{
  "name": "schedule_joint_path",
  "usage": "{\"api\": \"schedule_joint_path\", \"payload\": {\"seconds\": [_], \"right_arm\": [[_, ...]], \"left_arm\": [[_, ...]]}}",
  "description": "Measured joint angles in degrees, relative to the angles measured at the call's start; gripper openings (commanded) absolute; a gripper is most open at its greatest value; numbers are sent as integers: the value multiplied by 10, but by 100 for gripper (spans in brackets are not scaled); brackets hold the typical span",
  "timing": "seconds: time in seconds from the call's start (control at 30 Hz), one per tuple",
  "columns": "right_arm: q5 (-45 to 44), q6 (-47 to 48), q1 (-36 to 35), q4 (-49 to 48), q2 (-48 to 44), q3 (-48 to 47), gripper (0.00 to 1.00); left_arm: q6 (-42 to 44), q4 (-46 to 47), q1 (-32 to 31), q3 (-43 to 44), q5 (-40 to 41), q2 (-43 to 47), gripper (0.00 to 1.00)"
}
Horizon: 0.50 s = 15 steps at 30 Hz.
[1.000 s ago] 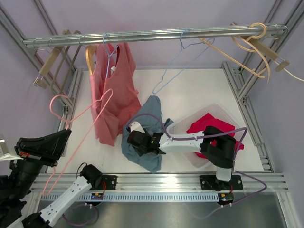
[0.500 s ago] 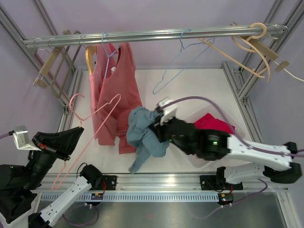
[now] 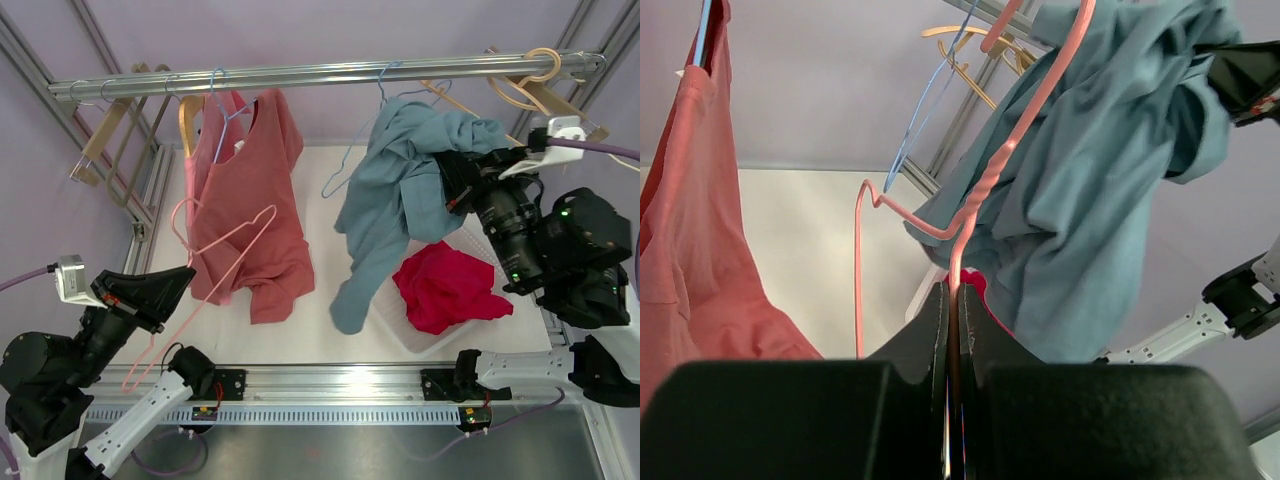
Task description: Remove the t-shirt from the hanger
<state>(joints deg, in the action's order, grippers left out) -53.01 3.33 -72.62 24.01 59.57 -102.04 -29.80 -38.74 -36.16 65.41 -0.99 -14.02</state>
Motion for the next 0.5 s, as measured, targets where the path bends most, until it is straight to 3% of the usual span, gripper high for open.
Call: {"api": "schedule_joint_path", "payload": {"seconds": [0.23,0.5], "right_arm": [[17,-51,117,67,-31,162,0],[6,-199,134,157,-165,386,0]], "left_arm": [[-3,4,0,-9,-7,0,0],[-5,15,0,-20,-12,-1,0]]}}
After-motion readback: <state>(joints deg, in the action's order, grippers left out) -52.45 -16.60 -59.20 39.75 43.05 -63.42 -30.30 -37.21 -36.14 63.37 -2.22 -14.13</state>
